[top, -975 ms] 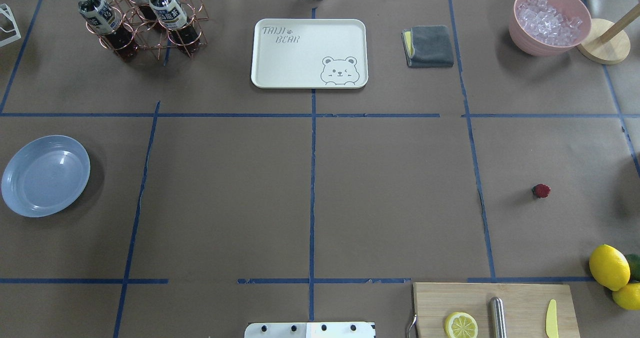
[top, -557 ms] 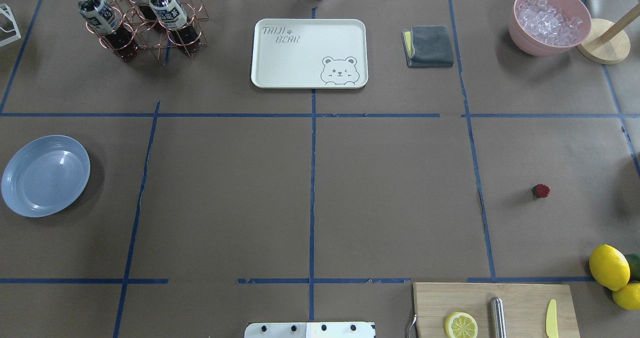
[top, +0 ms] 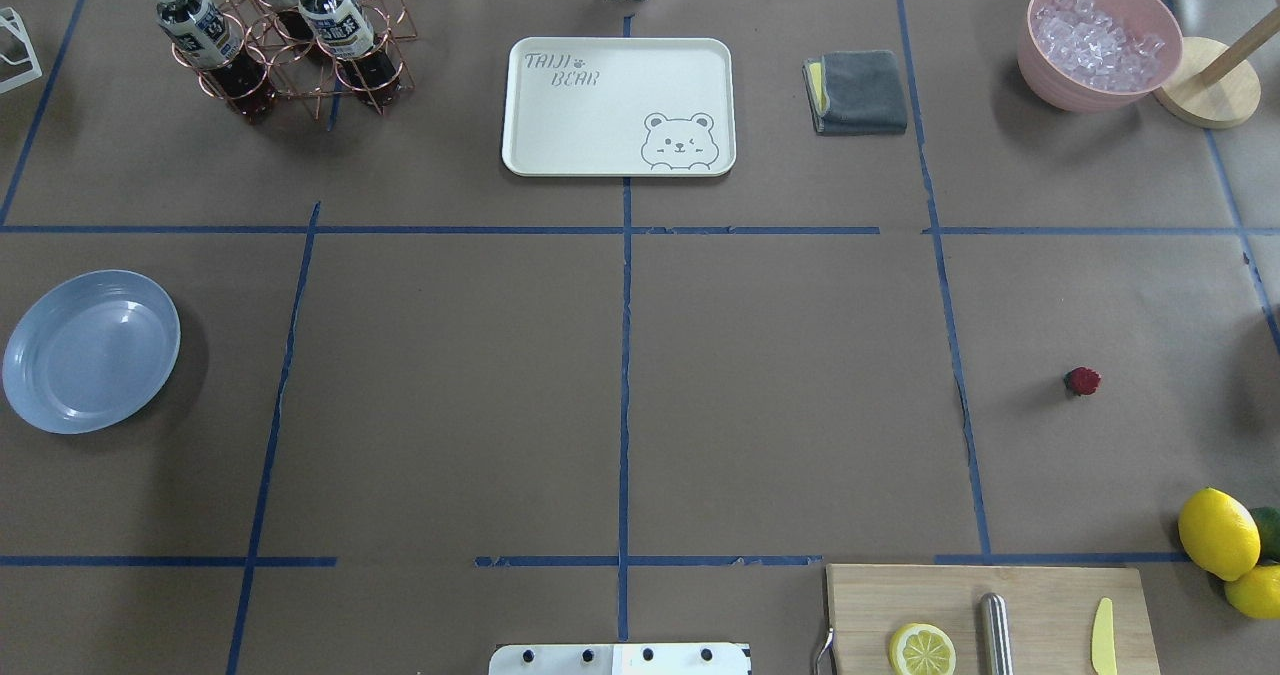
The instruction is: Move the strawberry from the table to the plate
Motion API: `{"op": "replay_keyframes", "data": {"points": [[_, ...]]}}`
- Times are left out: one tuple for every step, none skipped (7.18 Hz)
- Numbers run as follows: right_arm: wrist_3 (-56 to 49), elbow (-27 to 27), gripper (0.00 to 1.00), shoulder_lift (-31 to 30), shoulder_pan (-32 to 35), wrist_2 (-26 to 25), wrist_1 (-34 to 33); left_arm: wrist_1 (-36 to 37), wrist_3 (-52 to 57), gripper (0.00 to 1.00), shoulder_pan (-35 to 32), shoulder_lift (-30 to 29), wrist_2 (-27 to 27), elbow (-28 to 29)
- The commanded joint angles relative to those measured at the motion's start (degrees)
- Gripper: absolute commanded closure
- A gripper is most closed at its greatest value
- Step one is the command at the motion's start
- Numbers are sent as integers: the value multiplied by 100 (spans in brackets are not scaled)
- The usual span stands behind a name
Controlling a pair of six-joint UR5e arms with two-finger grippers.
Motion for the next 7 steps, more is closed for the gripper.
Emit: {"op": "replay_keyframes", "data": {"points": [[18, -78, 0, -333, 0, 1, 714, -1093, -1327, 4, 375, 120, 81, 830], [19, -104, 0, -334, 0, 1, 716, -1299, -1697, 18, 454, 120, 203, 1087], [10, -104, 0, -334, 0, 1, 724, -1327, -2110, 33, 515, 129, 265, 1168], [10, -104, 0, -334, 0, -8, 725, -1440, -2462, 34, 699, 129, 283, 1247], [10, -104, 0, -334, 0, -8, 725, -1581, -2596, 33, 1057, 129, 292, 1317], [10, -96, 0, -334, 0, 1, 725, -1591, -2615, 33, 1366, 129, 318, 1318], [10, -96, 0, -334, 0, -8, 733, -1591, -2615, 33, 1473, 129, 336, 1318]]}}
